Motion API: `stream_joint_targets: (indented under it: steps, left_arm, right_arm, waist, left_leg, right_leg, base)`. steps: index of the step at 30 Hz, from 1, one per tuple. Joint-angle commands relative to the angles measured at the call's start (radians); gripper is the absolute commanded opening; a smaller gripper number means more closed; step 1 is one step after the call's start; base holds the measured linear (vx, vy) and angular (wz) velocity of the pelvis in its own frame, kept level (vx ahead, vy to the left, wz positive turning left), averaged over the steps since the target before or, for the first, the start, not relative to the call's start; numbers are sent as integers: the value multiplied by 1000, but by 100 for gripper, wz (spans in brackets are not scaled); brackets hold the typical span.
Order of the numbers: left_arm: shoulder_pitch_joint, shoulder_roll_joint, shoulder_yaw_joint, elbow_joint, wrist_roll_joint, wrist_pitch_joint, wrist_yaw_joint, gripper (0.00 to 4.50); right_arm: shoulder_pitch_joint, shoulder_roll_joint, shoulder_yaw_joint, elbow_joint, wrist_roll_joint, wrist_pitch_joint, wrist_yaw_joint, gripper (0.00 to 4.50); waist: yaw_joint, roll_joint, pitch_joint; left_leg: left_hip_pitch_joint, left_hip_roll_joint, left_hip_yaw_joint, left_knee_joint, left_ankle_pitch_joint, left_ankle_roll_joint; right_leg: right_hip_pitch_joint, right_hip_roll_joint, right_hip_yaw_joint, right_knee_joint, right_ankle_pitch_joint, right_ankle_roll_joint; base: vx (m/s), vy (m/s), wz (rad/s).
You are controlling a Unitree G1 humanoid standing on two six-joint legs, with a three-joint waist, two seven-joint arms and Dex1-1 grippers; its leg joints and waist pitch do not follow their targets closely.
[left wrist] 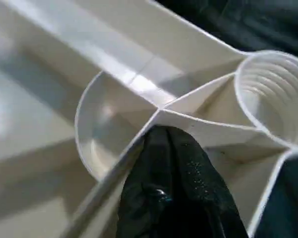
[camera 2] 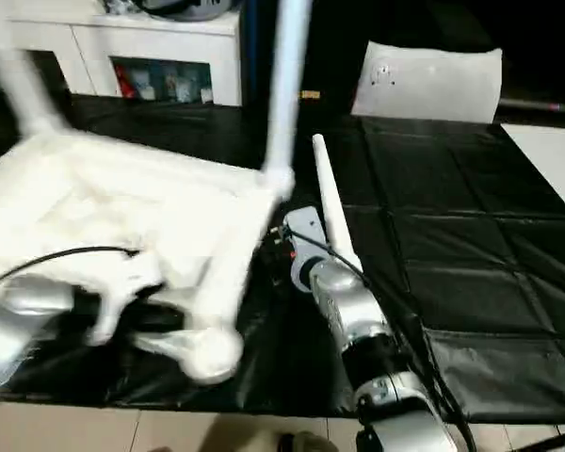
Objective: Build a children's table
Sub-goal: Rotate table base
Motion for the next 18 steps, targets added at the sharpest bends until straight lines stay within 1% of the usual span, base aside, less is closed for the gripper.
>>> stream_joint_targets:
  steps: [1, 2, 3, 4, 5, 6, 7, 8, 9, 10, 11, 12, 13, 14, 15, 16, 17, 18]
  left_arm:
    - [-84, -55, 7, 85, 57, -125, 128, 8]
    - [-116, -68, 12, 152, 94, -177, 186, 8]
    - [-126, -69, 13, 173, 102, -195, 202, 8]
    - [-144, -72, 16, 211, 118, -229, 232, 8]
    - [-158, -73, 20, 240, 129, -254, 257, 8]
    - [-174, -72, 24, 274, 137, -282, 279, 8]
    - [-179, -73, 30, 286, 137, -292, 290, 8]
    - [-188, -76, 44, 308, 137, -309, 317, 8]
    - [-189, -78, 57, 310, 127, -310, 322, 8]
    - [-186, -81, 71, 305, 114, -307, 322, 8]
    - [-181, -90, 94, 295, 97, -302, 331, 8]
    - [-164, -114, 147, 257, 53, -276, 346, 8]
    - [-152, -132, 184, 231, 22, -259, 358, 8]
    - [-152, -132, 184, 231, 22, -259, 358, 8]
    - [-126, -171, 257, 184, -24, -241, 404, 8]
    - [-117, -179, 268, 171, -27, -235, 419, 8]
    - [-82, -211, 310, 129, -38, -223, 482, 8]
    - [-64, -225, 324, 106, -45, -209, 504, 8]
  right_arm:
    - [-27, 44, 39, 1, 17, -22, 36, 450]
    - [-29, 44, 36, 2, 14, -28, 32, 450]
    - [-30, 44, 34, 1, 14, -30, 29, 450]
    - [-31, 44, 29, -1, 14, -35, 24, 450]
    - [-32, 44, 24, -5, 15, -39, 19, 450]
    - [-34, 42, 12, -15, 15, -48, 5, 450]
    - [-35, 39, 9, -21, 11, -56, -2, 450]
    - [-37, 26, 9, -38, -2, -84, -13, 450]
    - [-35, 20, -3, -59, -1, -83, -21, 450]
    - [-31, 20, -22, -85, 18, -71, -17, 450]
    - [-25, 18, -35, -117, 35, -69, -6, 450]
    - [-8, 12, -53, -173, 46, -59, -16, 450]
    - [4, 7, -63, -210, 51, -56, -25, 450]
    - [4, 7, -63, -210, 51, -56, -25, 450]
    - [38, 9, -85, -287, 78, -54, -23, 450]
    - [45, 9, -87, -299, 74, -53, -33, 450]
    - [74, 8, -99, -340, 55, -46, -76, 450]
    - [81, 9, -106, -347, 56, -29, -85, 450]
  waist:
    - [11, 12, -73]
    - [13, 8, -72]
    - [13, 9, -71]
    - [12, 9, -70]
    - [11, 9, -72]
    - [12, 11, -75]
    - [11, 9, -73]
    - [12, 10, -73]
    - [14, 15, -74]
    - [14, 13, -74]
    - [18, 13, -77]
    - [23, 16, -76]
    - [26, 14, -78]
    - [28, 14, -79]
    - [32, 15, -79]
    - [35, 13, -79]
    - [43, 23, -77]
    - [43, 23, -77]
  left_leg:
    - [4, 37, -18, -64, -202, 24]
    - [-1, 38, -21, -66, -209, 25]
    - [-1, 35, -20, -65, -211, 25]
    - [0, 33, -21, -64, -220, 26]
    - [4, 33, -22, -63, -230, 23]
    - [4, 36, -23, -63, -226, 19]
    - [4, 38, -23, -64, -230, 20]
    - [6, 39, -23, -64, -232, 16]
    - [7, 41, -23, -64, -229, 15]
    - [5, 43, -23, -65, -226, 16]
    - [8, 46, -23, -66, -220, 14]
    - [8, 50, -22, -67, -212, 12]
    - [7, 51, -22, -68, -198, 12]
    - [7, 52, -20, -68, -192, 14]
    - [4, 53, -19, -68, -181, 15]
    - [4, 54, -18, -68, -175, 16]
    - [5, 52, -17, -69, -178, 16]
    - [5, 52, -17, -69, -178, 16]
  right_leg:
    - [57, -85, 74, -80, -441, -97]
    - [60, -84, 67, -85, -482, -67]
    - [60, -83, 65, -89, -499, -54]
    - [57, -82, 63, -95, -521, -39]
    - [56, -84, 61, -99, -541, -26]
    - [58, -87, 62, -95, -532, -27]
    - [54, -86, 61, -97, -536, -26]
    - [53, -86, 61, -94, -532, -28]
    - [52, -87, 63, -91, -514, -36]
    - [53, -86, 63, -91, -505, -40]
    - [52, -86, 65, -85, -480, -49]
    - [53, -88, 69, -80, -450, -61]
    - [52, -86, 70, -75, -419, -72]
    - [53, -87, 72, -73, -402, -79]
    - [55, -88, 73, -69, -376, -90]
    - [55, -88, 74, -68, -366, -93]
    - [54, -85, 72, -70, -368, -92]
    - [54, -85, 72, -70, -368, -92]
  base:
    - [0, 0, 0]
    - [0, 0, 0]
    - [0, 0, 0]
    - [0, 0, 0]
    - [0, 0, 0]
    - [0, 0, 0]
    - [0, 0, 0]
    - [0, 0, 0]
    - [0, 0, 0]
    - [0, 0, 0]
    - [0, 0, 0]
    - [0, 0, 0]
    - [0, 0, 0]
    - [0, 0, 0]
    - [0, 0, 0]
    - [0, 0, 0]
    - [0, 0, 0]
    - [0, 0, 0]
